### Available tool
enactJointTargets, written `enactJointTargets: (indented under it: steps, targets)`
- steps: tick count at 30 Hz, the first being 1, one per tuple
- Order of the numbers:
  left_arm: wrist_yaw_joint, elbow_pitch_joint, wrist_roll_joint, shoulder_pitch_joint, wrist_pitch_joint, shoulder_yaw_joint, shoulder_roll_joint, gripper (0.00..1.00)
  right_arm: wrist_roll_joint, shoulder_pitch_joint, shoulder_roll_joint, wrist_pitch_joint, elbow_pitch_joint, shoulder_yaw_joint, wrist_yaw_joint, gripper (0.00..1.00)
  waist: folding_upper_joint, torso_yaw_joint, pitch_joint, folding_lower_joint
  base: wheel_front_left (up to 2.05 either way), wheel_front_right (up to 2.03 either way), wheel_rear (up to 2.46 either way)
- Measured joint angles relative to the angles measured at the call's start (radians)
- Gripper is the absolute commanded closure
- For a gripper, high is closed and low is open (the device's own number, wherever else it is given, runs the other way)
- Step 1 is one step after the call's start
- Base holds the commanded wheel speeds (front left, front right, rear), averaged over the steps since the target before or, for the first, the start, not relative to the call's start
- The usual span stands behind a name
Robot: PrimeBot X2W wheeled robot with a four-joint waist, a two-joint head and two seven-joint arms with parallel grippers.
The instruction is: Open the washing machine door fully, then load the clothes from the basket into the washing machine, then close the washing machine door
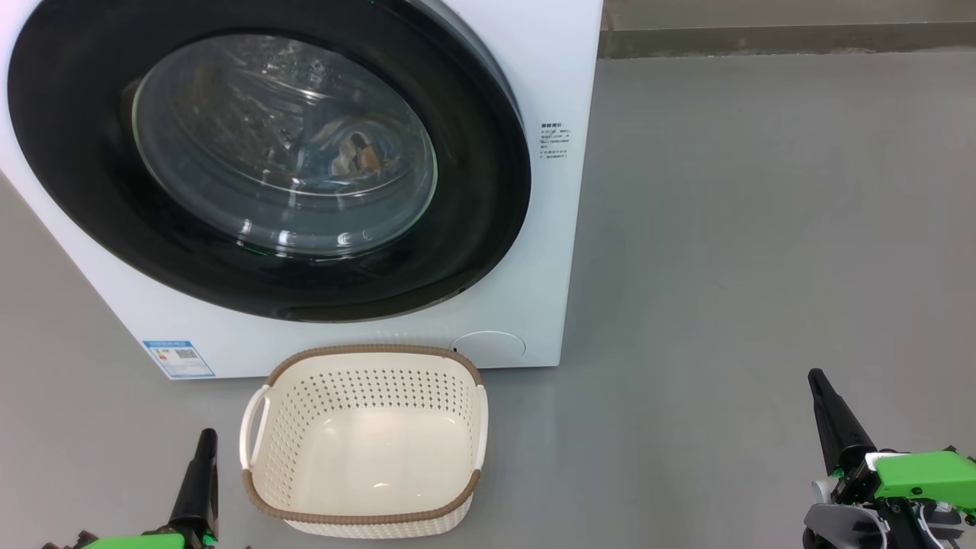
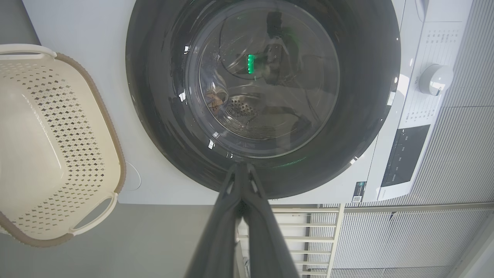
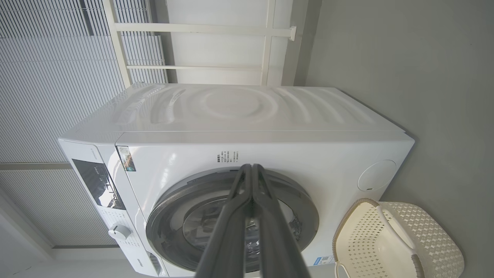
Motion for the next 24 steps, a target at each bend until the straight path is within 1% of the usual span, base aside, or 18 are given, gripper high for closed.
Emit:
enactJointTargets:
  steps: [24]
  targets:
    - [0.0, 0.0, 0.0, 0.0, 0.0, 0.0, 0.0, 1.0, 0.0, 0.0, 0.0, 0.0, 0.0, 0.0, 0.0, 1.0, 0.0, 0.0, 0.0, 0.0, 0.0, 0.0, 0.0]
